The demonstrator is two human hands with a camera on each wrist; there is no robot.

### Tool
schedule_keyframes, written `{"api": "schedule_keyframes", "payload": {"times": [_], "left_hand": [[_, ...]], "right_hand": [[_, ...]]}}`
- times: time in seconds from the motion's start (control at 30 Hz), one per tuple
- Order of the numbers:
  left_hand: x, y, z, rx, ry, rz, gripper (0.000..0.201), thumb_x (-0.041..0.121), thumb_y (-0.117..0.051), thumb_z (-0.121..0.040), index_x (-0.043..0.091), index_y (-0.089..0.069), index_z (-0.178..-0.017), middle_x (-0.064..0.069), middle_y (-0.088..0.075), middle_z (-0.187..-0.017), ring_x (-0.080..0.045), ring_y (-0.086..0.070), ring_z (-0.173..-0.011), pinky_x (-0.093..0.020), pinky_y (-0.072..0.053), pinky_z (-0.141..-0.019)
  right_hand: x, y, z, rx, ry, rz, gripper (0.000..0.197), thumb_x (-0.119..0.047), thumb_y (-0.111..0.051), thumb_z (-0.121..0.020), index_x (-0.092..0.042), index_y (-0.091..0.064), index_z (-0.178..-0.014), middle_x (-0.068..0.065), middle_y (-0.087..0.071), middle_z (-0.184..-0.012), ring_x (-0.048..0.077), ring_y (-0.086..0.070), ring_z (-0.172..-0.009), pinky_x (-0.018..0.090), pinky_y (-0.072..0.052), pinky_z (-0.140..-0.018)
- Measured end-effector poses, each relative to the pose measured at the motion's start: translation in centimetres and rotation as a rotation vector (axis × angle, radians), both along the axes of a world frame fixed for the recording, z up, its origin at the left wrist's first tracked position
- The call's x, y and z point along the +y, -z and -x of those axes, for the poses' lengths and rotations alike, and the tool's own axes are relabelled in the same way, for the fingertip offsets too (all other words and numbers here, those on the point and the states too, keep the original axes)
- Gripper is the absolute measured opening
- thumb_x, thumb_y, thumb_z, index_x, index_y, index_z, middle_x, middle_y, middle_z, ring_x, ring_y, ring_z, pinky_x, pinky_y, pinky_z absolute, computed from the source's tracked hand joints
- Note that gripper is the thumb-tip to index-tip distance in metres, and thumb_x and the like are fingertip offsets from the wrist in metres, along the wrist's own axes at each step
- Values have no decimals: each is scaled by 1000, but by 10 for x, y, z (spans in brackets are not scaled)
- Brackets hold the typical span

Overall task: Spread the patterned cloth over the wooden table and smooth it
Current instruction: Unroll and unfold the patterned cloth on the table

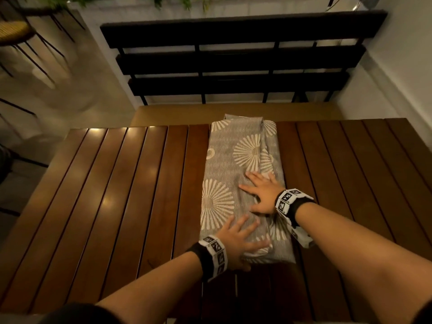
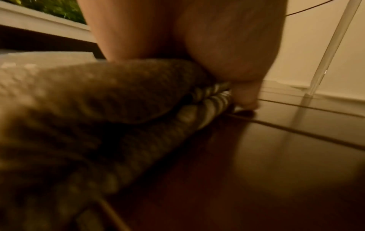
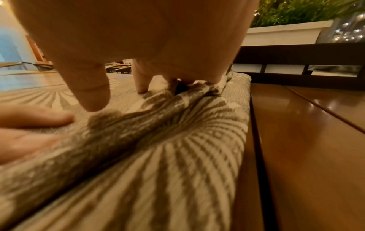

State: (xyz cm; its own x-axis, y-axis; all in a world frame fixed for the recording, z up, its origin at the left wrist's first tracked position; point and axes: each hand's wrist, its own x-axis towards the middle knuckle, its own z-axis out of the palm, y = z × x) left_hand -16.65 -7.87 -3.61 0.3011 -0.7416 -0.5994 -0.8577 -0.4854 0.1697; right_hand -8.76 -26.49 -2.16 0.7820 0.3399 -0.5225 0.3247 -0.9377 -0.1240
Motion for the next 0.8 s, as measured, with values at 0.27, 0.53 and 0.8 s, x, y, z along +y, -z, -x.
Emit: {"api": "schedule_keyframes", "payload": {"times": [0.27,0.53,0.8], "left_hand": [[1,-31,-13,192,-294,452,59,54,-33,-96,29,-28,-149,-4,-23,-158,-26,-13,-146,-44,-12,-117],[5,5,14,10,-122,46,106,80,-49,-71,50,28,-136,-9,32,-153,-41,32,-137,-62,18,-108],[-8,-23,16,8,-105,218,67,47,-52,-90,31,-18,-146,-13,-42,-141,-42,-41,-126,-54,-44,-96]], "right_hand": [[-4,11,2,-14,104,31,96,-74,-42,-80,-37,12,-150,2,21,-160,26,19,-147,49,8,-117],[-10,4,0,31,173,-17,110,-76,-56,-67,-33,-1,-152,0,5,-162,28,1,-148,54,-13,-118],[-23,-22,-68,-45,605,-250,68,-47,-64,-83,-15,-41,-138,14,-39,-143,35,-46,-127,42,-43,-103]]}}
